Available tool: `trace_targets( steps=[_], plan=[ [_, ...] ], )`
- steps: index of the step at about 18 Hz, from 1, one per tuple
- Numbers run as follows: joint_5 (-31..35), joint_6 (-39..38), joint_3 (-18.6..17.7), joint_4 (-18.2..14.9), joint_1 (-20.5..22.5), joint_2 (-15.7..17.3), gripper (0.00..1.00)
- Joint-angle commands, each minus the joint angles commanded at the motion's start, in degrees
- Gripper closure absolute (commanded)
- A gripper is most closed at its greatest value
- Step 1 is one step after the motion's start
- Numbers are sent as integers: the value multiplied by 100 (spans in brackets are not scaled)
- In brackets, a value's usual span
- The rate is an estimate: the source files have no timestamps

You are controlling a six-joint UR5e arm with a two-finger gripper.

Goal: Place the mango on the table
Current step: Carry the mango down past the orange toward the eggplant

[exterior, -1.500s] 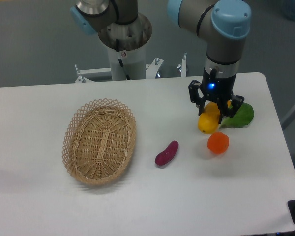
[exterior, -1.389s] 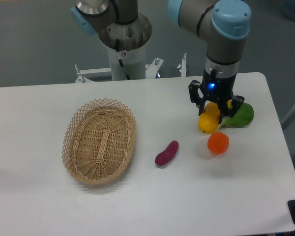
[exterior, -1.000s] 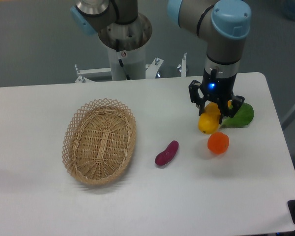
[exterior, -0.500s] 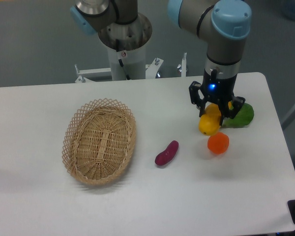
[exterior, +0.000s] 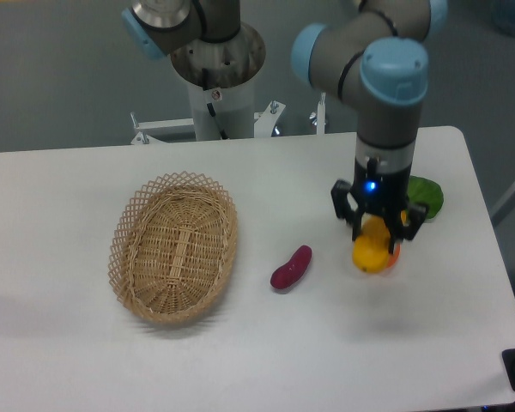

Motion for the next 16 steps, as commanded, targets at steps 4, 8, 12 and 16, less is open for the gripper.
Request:
trace_targets(
  steps=[4, 8, 12, 16],
  plan=[
    [-211, 70, 88, 63, -62, -432, 60],
    [-211, 78, 106, 54, -202, -704, 59],
    [-211, 78, -17, 45, -264, -819, 59],
    [-202, 70, -105, 45, -317, -845, 59]
  ],
)
